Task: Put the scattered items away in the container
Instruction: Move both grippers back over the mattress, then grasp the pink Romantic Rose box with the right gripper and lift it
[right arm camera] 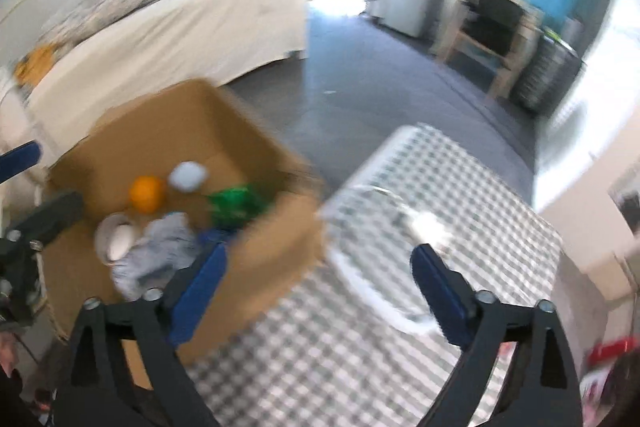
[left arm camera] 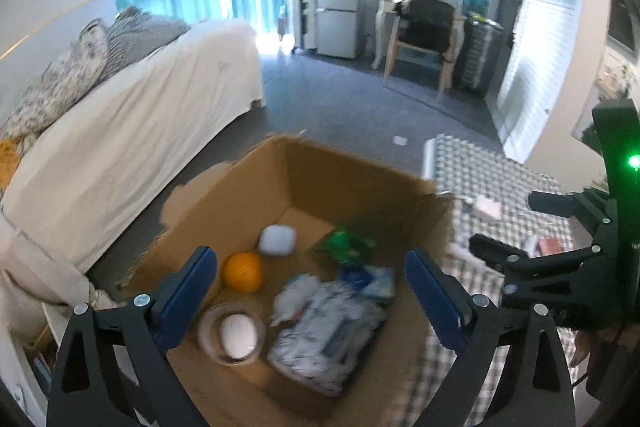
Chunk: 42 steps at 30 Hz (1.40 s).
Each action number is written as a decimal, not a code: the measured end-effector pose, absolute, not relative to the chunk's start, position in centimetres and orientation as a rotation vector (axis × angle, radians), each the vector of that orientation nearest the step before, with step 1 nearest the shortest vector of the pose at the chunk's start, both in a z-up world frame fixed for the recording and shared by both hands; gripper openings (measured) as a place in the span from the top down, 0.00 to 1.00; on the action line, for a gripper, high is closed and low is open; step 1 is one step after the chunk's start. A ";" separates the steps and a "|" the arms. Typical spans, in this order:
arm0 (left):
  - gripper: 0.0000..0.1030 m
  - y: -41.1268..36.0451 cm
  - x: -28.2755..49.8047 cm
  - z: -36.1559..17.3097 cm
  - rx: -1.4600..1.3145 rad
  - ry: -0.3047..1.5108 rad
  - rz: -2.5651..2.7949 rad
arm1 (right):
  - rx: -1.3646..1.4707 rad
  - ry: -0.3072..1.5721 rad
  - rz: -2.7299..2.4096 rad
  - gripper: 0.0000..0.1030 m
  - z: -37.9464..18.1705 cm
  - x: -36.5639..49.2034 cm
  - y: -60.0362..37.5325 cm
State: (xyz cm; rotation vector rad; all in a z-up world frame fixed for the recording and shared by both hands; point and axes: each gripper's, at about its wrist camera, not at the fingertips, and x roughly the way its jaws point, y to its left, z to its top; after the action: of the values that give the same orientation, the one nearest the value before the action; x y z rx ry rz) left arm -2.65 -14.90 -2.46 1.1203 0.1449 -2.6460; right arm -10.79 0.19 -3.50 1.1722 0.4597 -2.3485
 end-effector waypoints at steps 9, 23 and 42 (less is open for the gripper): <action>0.00 -2.7 -6.3 -2.6 1.194 0.006 -2.835 | 1.311 0.261 -2.639 0.00 -3.6 -12.3 17.8; 0.00 6.4 -11.6 -8.4 1.307 -0.170 -2.834 | 1.473 0.299 -2.572 0.00 -11.9 -15.7 22.7; 0.00 5.9 -13.2 -10.6 1.333 -0.149 -2.819 | 1.600 0.333 -2.468 0.00 -18.6 -19.7 20.5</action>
State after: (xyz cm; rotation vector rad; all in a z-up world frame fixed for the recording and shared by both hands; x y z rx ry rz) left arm -13.17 5.87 -10.62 1.3333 -0.1492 -2.8186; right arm -19.65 20.46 -18.55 1.6002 0.3334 -2.4678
